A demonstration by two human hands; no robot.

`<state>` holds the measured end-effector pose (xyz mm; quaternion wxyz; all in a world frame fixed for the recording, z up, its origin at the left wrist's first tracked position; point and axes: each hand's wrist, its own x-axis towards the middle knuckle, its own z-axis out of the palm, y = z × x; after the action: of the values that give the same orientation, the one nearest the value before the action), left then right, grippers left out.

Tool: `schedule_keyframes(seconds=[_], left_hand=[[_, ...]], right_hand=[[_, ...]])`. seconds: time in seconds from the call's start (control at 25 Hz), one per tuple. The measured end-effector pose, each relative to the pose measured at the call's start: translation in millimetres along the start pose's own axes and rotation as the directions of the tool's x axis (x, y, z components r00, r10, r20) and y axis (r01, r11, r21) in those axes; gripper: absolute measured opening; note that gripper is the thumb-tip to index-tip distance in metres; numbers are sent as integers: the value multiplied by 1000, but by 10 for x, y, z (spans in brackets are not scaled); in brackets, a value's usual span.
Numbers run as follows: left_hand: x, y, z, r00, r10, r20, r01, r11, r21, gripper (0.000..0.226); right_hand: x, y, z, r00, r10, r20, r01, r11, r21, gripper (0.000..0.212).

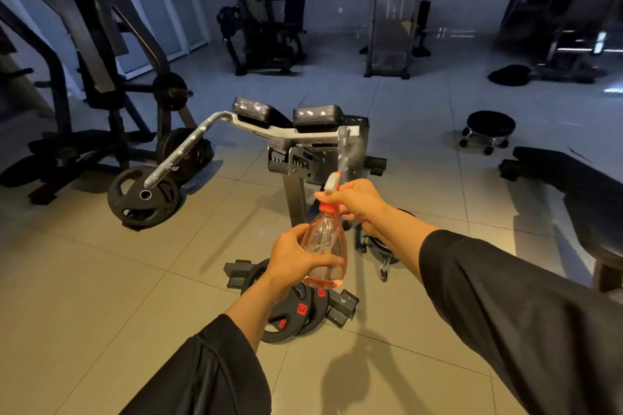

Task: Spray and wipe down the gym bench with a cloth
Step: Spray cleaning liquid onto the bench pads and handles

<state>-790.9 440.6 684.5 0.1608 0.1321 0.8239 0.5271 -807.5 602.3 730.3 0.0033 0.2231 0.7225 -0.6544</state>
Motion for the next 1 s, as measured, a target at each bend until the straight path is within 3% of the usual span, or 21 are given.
schedule_keyframes(seconds=[0.2,0.6,0.84,1.0], left_hand=[[51,-184,-272,1000,11,29,-12,999,39,58],[107,-366,-653,988,58,140,-69,995,77,66],[21,-679,-654,969,53,241,-99,979,181,78],[-129,-855,-593,954,32,297,-99,972,215,79]], right_hand=[[-70,-19,283,1000,-8,21,7,999,42,23],[-145,46,693,991,-90,-102,94,995,36,39],[-305,448,800,988,19,-155,-2,994,109,26],[-473,635,832,979,88,-182,-69,992,108,47]])
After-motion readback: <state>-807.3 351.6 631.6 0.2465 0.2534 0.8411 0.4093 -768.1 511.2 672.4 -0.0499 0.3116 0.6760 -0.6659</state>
